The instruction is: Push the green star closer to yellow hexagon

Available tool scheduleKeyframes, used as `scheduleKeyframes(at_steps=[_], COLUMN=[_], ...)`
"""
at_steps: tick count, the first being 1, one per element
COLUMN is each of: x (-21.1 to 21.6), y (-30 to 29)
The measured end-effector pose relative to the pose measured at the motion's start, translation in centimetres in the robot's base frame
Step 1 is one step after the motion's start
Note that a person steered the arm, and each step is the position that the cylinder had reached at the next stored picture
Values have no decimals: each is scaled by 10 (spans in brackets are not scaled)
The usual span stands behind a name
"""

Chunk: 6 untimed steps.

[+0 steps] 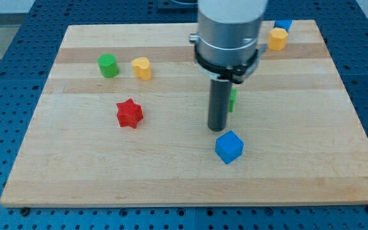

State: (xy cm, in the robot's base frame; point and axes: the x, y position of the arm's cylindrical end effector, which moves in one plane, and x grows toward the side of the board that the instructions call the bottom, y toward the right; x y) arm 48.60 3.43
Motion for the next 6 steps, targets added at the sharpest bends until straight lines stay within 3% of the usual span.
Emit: scheduleKeyframes(at_steps=[1, 3, 4, 5, 6], x=[-34, -92, -79, -39, -54], y=[2, 59, 83, 91, 113])
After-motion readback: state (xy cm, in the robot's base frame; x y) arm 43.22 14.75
